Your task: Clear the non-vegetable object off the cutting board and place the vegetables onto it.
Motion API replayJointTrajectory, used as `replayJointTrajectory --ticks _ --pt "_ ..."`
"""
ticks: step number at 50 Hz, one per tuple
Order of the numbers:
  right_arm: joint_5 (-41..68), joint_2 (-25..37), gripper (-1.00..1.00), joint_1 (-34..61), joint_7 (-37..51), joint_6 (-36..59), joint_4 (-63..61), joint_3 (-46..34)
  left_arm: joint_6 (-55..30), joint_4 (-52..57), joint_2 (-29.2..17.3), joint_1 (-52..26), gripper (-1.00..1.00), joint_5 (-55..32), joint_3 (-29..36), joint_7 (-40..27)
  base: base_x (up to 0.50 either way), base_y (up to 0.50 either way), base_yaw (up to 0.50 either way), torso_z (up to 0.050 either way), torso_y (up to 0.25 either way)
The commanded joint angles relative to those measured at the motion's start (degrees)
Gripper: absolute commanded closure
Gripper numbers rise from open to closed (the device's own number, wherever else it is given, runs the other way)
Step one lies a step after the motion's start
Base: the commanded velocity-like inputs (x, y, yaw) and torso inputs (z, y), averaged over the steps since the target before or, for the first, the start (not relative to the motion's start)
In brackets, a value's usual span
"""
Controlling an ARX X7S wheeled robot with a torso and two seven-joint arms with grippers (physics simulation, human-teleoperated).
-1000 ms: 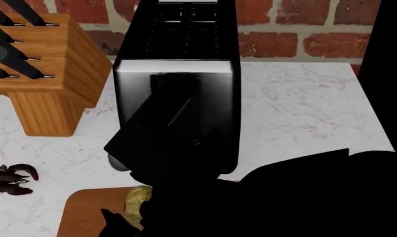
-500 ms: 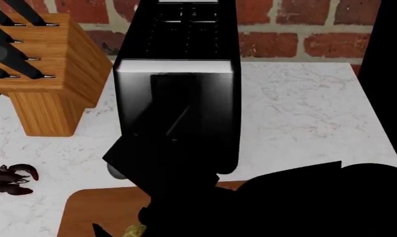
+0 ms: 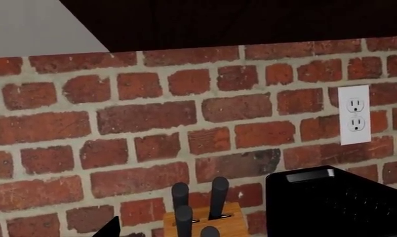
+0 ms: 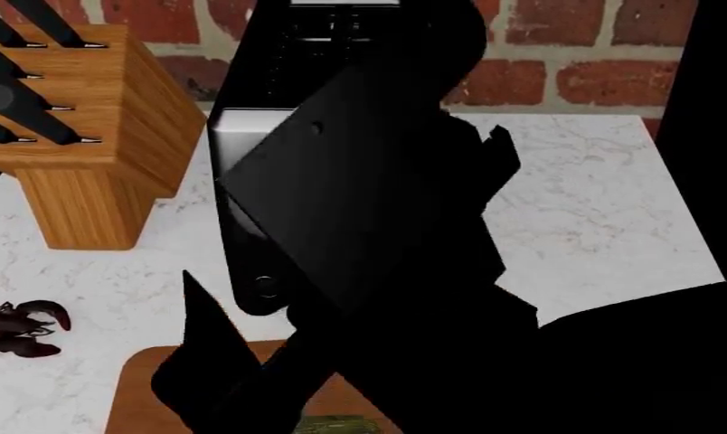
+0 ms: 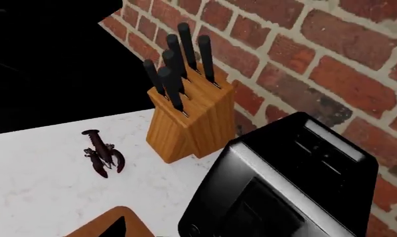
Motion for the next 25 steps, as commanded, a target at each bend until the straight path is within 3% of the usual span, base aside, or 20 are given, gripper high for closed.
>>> replayJointTrajectory --ticks 1,12,25 --pt "1.36 1.82 -1.00 3.47 7.59 -4.44 -2.37 4.55 0.37 0.79 1.63 0.82 -1.00 1.18 -1.01 1.44 0.00 0.00 0.00 0.000 0.000" --pt "-2.24 0.81 -1.00 8.43 10.05 -5.27 -3.47 6.04 0.96 1.36 1.63 1.68 -1.00 2.79 -1.08 1.58 0.00 0.00 0.00 0.000 0.000" --pt "1.67 0.36 -1.00 15.58 15.16 -7.72 -3.83 7.30 2.03 1.94 1.23 3.27 -1.00 2.34 -2.00 1.51 0.00 0.00 0.00 0.000 0.000"
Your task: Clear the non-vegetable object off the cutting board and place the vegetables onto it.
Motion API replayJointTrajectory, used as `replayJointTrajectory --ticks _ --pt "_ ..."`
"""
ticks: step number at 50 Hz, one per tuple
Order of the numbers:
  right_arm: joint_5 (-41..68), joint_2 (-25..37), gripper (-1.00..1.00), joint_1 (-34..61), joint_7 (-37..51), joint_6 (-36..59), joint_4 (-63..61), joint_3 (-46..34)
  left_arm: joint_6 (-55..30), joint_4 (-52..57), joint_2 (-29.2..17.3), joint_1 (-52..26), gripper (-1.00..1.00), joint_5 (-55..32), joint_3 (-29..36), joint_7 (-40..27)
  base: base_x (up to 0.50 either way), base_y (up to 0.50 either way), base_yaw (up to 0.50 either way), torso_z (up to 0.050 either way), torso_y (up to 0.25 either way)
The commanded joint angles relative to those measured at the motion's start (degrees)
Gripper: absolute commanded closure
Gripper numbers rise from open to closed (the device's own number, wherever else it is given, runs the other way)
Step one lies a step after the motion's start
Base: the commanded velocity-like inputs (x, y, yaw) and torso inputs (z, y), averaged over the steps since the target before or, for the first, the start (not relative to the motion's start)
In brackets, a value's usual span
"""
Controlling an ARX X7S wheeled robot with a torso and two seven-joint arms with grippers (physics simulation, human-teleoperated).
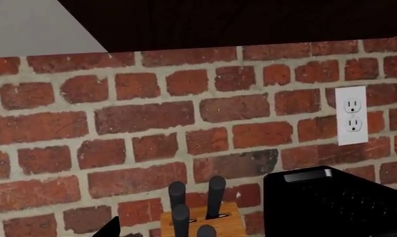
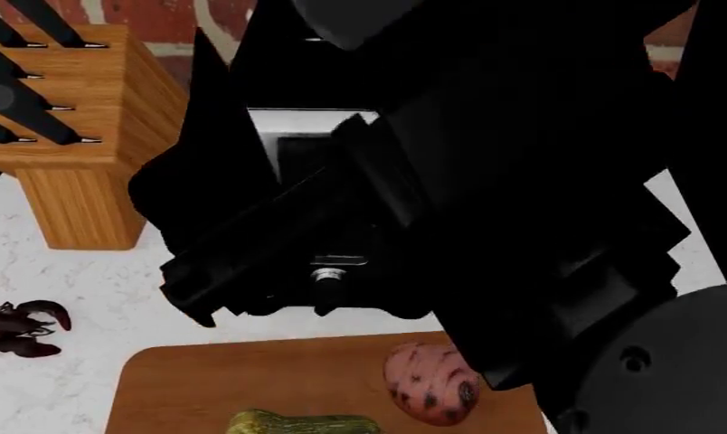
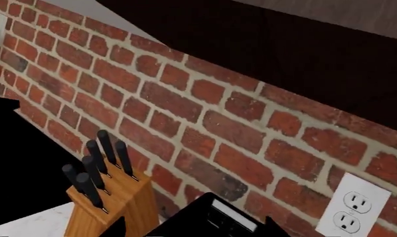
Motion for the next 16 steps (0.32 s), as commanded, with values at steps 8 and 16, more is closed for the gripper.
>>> replayJointTrajectory --ticks 8,16 --pt "3.88 -1.72 -1.00 11.59 5.89 -2.65 -0.47 2.03 1.14 1.53 0.69 1.79 -1.00 1.18 -1.95 1.39 0.00 0.00 0.00 0.000 0.000" --pt "6.92 -1.79 -1.00 17.53 8.71 -3.37 0.19 1.81 0.94 1.66 0.86 1.33 -1.00 0.98 -2.05 1.30 0.00 0.00 0.00 0.000 0.000"
